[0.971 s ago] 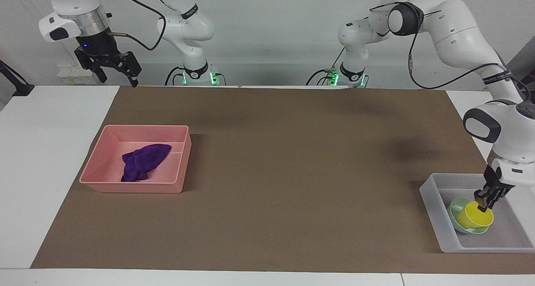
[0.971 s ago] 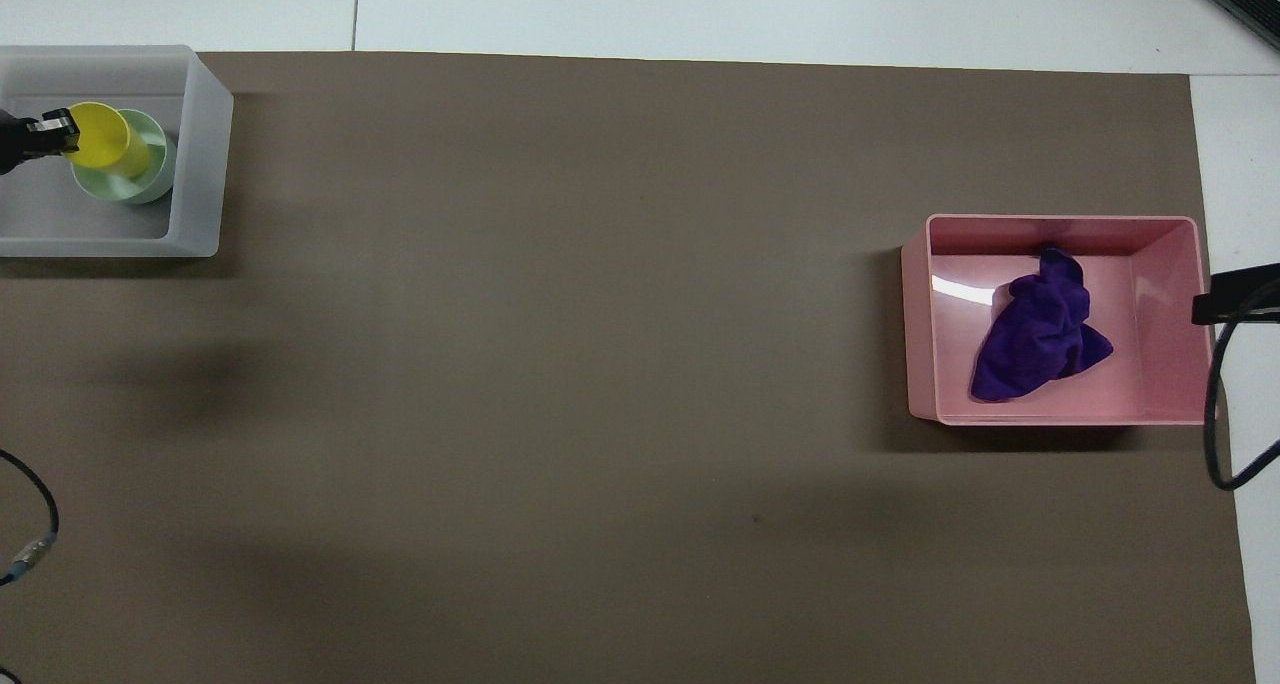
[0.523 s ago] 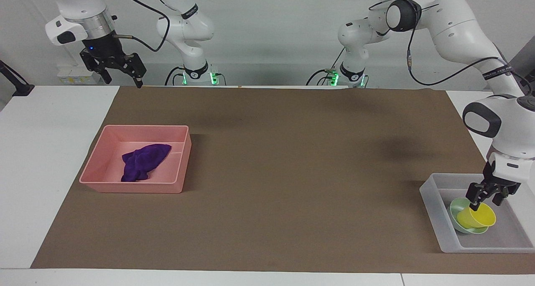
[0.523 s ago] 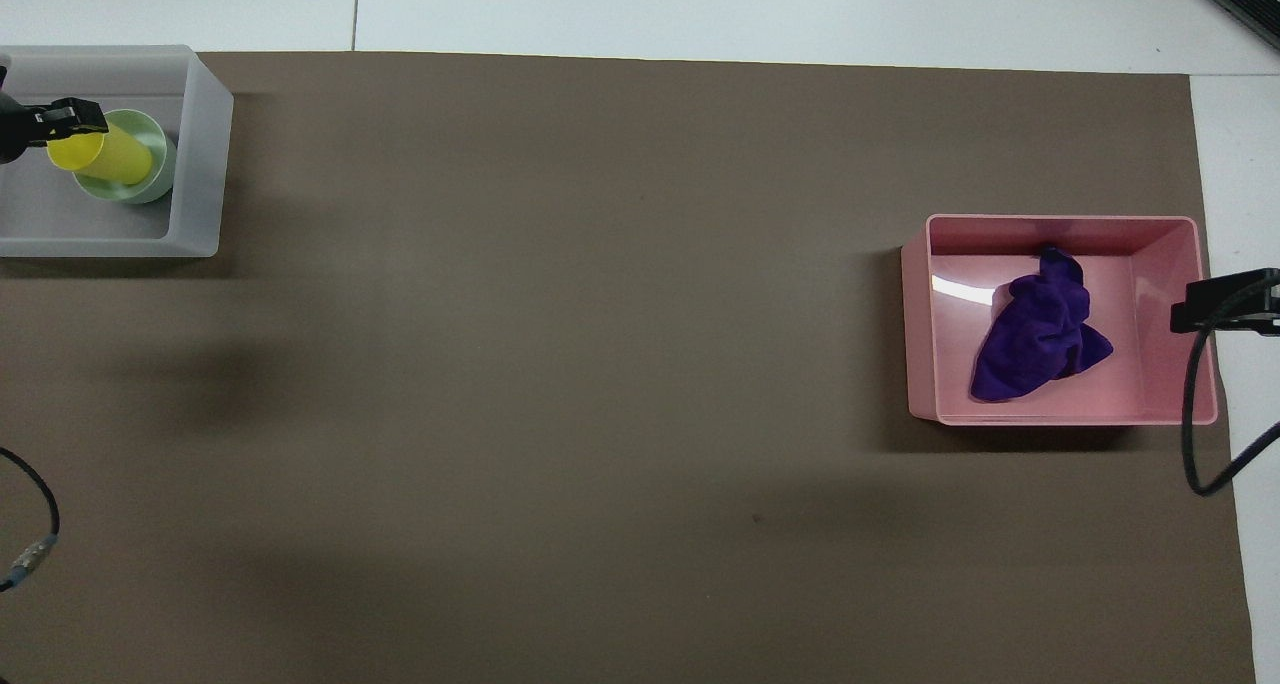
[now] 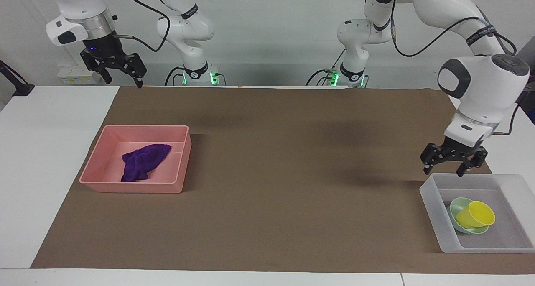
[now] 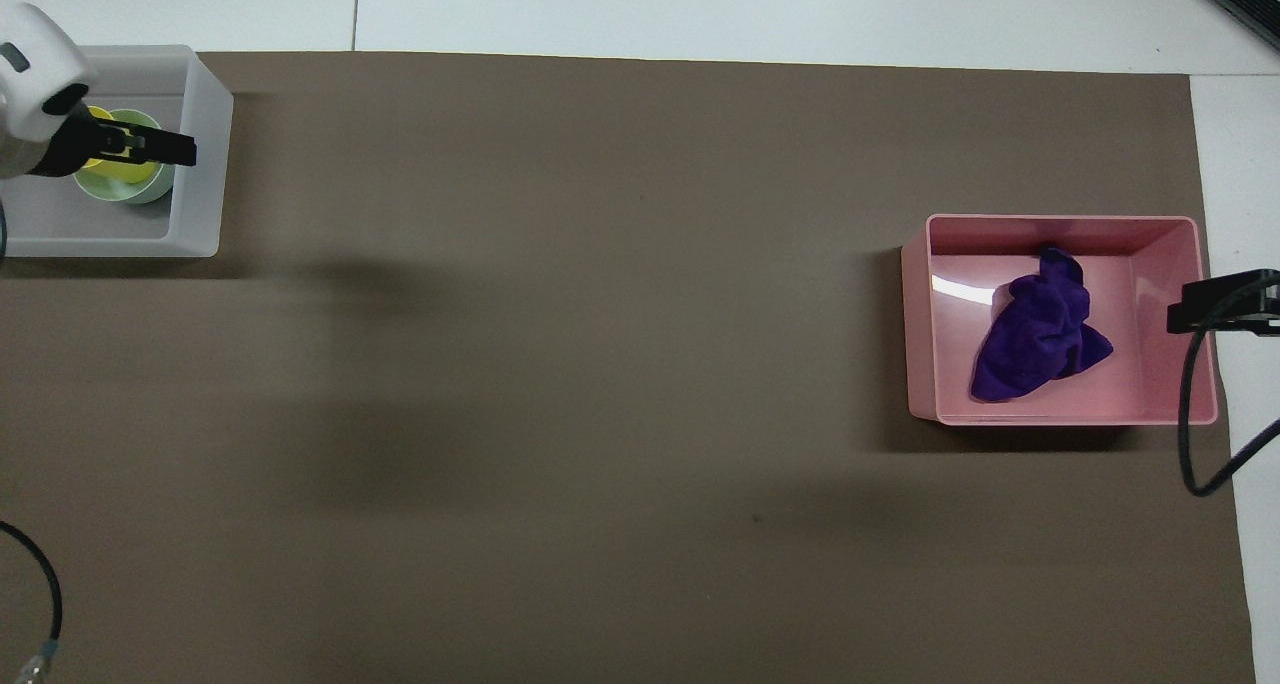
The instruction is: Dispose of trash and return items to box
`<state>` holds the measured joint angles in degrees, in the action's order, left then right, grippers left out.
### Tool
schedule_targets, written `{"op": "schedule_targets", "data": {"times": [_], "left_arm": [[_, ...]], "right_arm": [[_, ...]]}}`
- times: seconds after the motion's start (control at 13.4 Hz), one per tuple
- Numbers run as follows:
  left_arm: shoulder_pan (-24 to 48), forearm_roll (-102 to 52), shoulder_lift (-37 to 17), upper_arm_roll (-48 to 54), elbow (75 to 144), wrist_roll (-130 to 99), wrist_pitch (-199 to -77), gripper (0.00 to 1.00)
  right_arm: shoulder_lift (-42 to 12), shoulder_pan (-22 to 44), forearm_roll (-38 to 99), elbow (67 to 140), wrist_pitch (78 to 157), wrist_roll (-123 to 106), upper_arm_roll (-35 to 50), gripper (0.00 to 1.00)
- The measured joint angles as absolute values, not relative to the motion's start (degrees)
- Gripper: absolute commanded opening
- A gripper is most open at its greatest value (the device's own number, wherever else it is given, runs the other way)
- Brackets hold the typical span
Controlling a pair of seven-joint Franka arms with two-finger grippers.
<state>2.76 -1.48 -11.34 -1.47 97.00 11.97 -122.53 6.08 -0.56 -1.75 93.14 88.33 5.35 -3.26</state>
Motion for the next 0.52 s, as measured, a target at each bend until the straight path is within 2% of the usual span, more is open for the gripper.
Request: {"op": "schedule_targets", "data": {"times": [0.22, 0.37, 0.52], "left_arm": [[4.24, -1.47, -3.46, -1.60, 100.85, 12.03, -114.57, 1.00], [4.17, -1.46, 0.30, -2.03, 100.12, 12.32, -108.72, 1.00], [4.11, -1.43, 1.40, -2.25, 96.47, 12.44, -103.56, 1.00]], "right_arm": [[6.08, -0.56, -1.75, 93.14, 88.33, 5.35, -3.26, 1.00], [6.08, -0.56, -1.75, 93.14, 88.33, 5.35, -3.26, 1.00], [6.08, -0.56, -1.75, 93.14, 88.33, 5.35, -3.26, 1.00]]}}
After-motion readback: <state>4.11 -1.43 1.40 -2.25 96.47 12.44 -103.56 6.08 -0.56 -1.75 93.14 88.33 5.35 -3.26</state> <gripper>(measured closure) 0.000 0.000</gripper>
